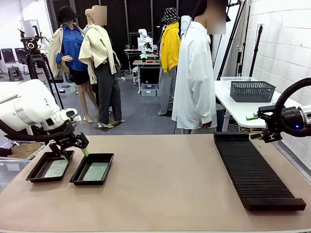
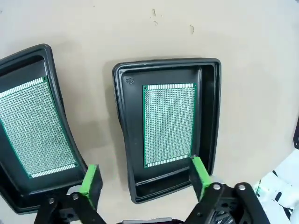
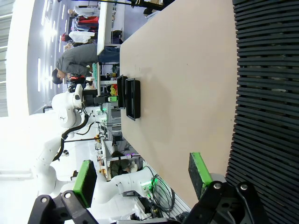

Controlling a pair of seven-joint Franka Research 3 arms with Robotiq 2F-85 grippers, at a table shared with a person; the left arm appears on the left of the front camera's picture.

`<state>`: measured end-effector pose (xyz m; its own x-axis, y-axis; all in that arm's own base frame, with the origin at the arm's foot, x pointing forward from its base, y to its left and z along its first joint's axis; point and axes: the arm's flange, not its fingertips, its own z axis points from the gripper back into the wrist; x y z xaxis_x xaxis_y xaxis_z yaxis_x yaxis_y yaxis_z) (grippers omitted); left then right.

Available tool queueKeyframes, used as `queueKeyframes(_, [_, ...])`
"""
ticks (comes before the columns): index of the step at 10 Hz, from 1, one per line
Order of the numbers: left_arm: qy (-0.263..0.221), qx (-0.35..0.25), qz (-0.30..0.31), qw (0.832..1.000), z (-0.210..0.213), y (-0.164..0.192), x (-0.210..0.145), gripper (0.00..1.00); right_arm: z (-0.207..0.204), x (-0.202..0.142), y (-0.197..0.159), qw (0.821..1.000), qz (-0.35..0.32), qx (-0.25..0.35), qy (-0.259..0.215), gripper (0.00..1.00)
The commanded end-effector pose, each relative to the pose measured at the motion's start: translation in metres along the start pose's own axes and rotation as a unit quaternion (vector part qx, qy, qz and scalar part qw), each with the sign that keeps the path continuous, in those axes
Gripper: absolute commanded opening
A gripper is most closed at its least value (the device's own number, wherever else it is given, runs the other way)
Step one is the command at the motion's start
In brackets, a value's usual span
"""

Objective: Inspect and transfer BCBs to ESD trays.
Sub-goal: Pick up the ESD tray and place it on the left side of the table.

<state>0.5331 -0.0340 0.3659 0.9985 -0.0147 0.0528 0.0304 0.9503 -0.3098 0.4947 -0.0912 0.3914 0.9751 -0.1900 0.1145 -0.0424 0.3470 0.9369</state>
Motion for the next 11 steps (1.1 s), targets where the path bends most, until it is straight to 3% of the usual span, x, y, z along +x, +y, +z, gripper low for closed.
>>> queueKeyframes(1, [0.002, -0.008, 0.014, 1.000, 0.0032, 0.0013, -0.0075, 1.00, -0.0010, 0.0003, 0.0003, 1.000, 0.000, -0.001, 0.000, 1.00])
queueKeyframes(11, [0.000, 0.000, 0.001, 1.000, 0.0012, 0.0002, -0.0006, 1.00, -0.0010, 0.0003, 0.0003, 1.000, 0.000, -0.001, 0.000, 1.00])
